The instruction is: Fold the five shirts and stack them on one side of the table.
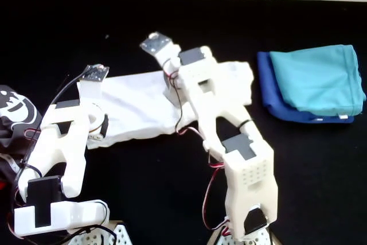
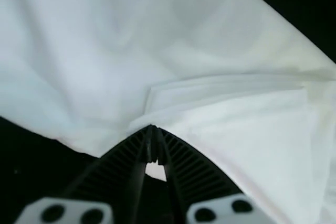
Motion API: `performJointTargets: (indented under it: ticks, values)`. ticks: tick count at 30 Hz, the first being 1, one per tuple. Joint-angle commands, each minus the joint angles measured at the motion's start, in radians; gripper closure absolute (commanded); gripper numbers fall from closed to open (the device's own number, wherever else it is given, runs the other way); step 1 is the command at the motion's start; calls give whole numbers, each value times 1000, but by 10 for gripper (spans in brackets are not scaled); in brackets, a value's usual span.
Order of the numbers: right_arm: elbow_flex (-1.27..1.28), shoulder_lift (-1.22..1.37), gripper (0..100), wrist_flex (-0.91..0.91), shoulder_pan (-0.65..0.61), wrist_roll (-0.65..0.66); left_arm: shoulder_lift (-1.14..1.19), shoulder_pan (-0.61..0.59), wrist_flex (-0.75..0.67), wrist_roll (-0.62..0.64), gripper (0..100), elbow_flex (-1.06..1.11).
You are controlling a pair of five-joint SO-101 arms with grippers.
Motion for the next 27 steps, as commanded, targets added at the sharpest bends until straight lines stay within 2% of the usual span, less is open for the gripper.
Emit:
performJointTargets:
  ticks: [1,9,13,20,23,27]
  values:
    - [-108,-73,993,84,1,2,1,-2,-34,-11,991,2]
    - [-168,-64,993,219,-1,2,1,-2,-34,-11,991,2]
    - [-59,-64,993,142,-19,0,1,-2,-34,-11,991,2]
    - [143,-64,993,-96,-68,0,1,-2,-34,-11,991,2]
    - [131,-74,993,-105,-38,0,1,-2,-34,-11,991,2]
    - [-48,-96,993,-12,24,0,1,-2,-34,-11,991,2]
